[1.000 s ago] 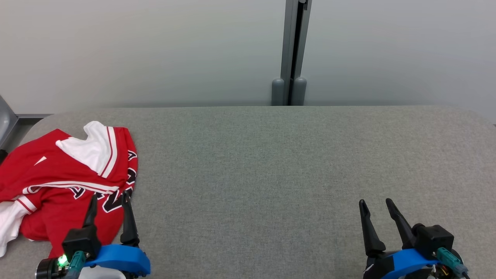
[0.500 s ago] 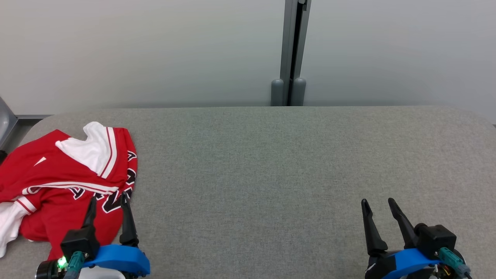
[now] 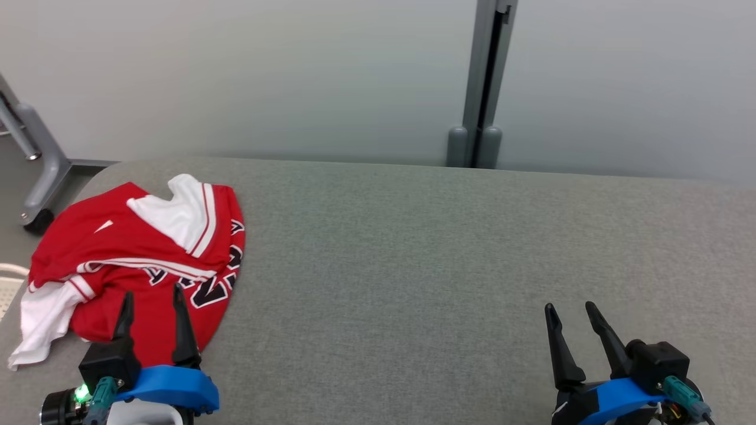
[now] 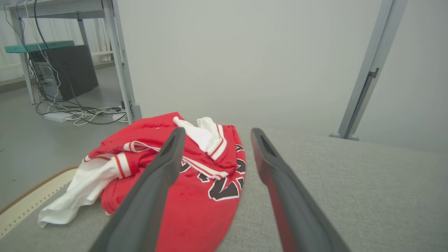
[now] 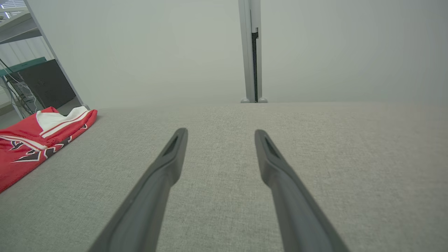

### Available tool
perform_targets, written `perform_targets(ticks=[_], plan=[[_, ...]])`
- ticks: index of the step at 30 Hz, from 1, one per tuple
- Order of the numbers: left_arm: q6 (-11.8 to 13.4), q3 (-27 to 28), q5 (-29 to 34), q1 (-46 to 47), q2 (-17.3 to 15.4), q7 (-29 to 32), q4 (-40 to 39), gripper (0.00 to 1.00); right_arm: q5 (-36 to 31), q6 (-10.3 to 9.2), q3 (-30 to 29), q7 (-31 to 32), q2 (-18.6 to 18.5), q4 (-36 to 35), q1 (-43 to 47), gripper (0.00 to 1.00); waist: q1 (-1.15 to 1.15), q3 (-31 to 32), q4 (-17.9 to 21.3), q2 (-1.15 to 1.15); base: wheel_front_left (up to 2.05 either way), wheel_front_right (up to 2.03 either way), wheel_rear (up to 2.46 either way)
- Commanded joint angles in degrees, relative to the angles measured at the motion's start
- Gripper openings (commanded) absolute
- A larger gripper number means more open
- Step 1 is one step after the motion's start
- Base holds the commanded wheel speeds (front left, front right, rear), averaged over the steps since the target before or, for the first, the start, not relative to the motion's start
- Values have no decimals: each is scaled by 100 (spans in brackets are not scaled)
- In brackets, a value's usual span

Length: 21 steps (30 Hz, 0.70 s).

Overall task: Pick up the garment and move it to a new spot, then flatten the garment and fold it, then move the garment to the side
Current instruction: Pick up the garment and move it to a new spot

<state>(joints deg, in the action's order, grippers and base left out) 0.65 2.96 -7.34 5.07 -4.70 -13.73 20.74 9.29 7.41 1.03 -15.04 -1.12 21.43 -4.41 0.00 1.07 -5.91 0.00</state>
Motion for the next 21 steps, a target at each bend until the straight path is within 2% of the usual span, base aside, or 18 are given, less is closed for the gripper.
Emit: perform_targets(ticks=[1,8,21], plan=[[17,-1,-19,88,-20,-4,-58,100,5,15,10,-25,-33,11,-48,100,0,-55,-204,0,0,0,0],[87,84,-86,-2,-104,-31,-199,100,26,15,42,-24,-33,-10,-126,100,0,-120,-833,0,0,0,0],[188,189,-164,-136,-211,-84,-381,100,-52,15,12,-24,-33,-60,-169,100,0,-216,-1756,0,0,0,0]])
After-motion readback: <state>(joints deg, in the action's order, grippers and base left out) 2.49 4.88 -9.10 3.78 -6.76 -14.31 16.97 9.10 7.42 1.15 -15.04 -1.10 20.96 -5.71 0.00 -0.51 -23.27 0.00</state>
